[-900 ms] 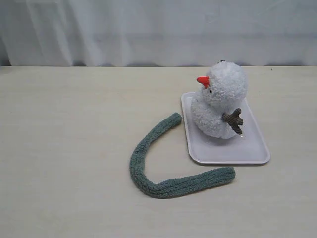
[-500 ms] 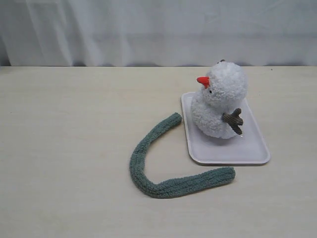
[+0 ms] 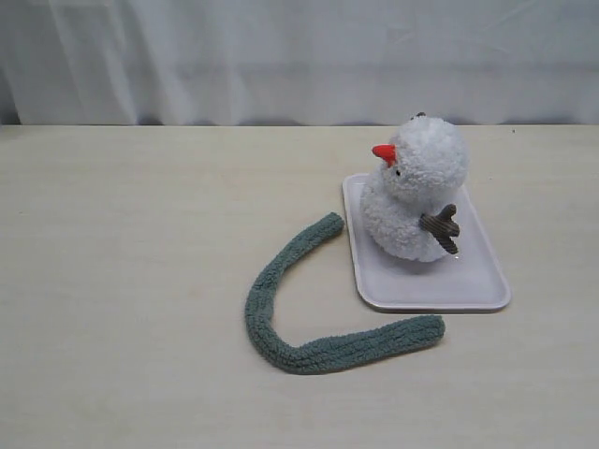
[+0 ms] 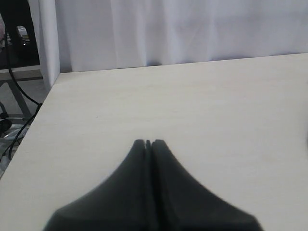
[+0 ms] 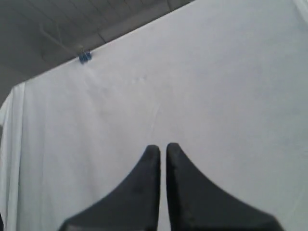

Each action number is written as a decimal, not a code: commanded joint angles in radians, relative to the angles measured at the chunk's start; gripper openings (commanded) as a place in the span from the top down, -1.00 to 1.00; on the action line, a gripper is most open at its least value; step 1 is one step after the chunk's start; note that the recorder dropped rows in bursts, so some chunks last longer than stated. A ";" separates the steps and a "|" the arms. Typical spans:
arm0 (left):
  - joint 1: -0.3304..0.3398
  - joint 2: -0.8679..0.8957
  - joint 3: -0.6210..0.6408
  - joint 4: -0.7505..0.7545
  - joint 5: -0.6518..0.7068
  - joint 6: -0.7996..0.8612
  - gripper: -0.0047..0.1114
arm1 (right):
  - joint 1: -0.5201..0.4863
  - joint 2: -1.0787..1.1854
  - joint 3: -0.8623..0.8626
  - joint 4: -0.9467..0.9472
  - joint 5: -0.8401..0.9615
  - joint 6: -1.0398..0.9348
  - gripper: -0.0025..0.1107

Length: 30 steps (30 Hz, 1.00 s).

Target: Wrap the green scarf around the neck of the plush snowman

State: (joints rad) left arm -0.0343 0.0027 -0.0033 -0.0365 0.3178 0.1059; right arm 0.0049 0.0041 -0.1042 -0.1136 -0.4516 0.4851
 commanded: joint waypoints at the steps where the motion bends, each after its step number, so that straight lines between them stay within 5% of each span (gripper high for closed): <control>1: 0.004 -0.003 0.003 -0.002 -0.009 -0.006 0.92 | -0.001 0.013 -0.226 -0.271 0.490 0.023 0.75; 4: 0.004 -0.003 0.003 -0.002 -0.009 -0.006 0.92 | -0.001 0.132 -0.407 -0.326 0.908 -0.049 0.27; 7: 0.004 -0.003 0.003 -0.002 -0.009 -0.006 0.92 | -0.001 0.276 -0.484 -0.252 1.132 -0.131 -0.01; 14: 0.004 -0.003 0.003 -0.002 -0.009 -0.006 0.92 | -0.001 0.569 -0.497 0.348 1.204 -0.596 0.02; 22: 0.004 -0.003 0.003 -0.002 -0.009 -0.006 0.92 | -0.001 0.830 -0.443 0.711 1.298 -0.988 0.10; 30: 0.004 -0.003 0.003 -0.002 -0.009 -0.006 0.92 | 0.261 0.955 -0.406 0.779 1.164 -1.069 0.10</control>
State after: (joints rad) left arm -0.0343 0.0027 -0.0033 -0.0365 0.3178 0.1059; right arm 0.1746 0.9310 -0.5136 0.6487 0.7926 -0.5710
